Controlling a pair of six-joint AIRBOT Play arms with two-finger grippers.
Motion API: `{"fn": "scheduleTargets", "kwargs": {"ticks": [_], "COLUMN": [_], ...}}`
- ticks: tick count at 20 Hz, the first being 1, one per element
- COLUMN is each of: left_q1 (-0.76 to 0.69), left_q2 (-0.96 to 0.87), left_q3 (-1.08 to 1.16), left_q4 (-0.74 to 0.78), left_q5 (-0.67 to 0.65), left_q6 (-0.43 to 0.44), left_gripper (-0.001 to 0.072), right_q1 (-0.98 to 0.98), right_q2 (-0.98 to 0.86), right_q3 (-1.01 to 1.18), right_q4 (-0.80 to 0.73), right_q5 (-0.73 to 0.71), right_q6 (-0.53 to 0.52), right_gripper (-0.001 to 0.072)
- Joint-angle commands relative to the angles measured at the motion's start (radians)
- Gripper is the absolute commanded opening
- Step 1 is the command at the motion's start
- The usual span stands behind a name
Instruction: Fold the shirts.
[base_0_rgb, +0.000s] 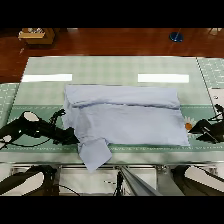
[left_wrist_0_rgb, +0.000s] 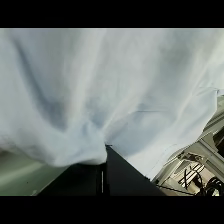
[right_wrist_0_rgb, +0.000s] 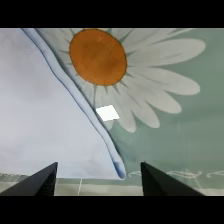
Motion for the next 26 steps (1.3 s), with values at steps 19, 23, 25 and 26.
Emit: {"fn": "scheduleTargets", "kwargs": {"ticks": [19,23,25,26], "left_q1": [0.0,0.0,0.0,0.0], "left_q2": [0.0,0.0,0.006,0.019], "left_q3": [0.001,0.005,0.023,0.045], "left_q4": [0.018,0.012,0.01,0.01], "left_q5": [0.049,0.051,0.047,0.035], "left_q6": [0.008,0.024,0.04,0.042], "left_gripper": [0.0023,0.0023,0.0022,0.0022], "right_q1": [0.014,0.142,0.188,0.195], "right_q2": [-0.087,-0.087,-0.083,-0.075], "right_q3": [-0.108,-0.109,-0.092,-0.074], "right_q4": [0.098,0.074,0.075,0.078], "right_q5": [-0.105,-0.103,-0.084,-0.064], "right_q6": [0.048,0.006,0.006,0.006], "right_gripper": [0.0542,0.0216,0.0019,0.0019]}}
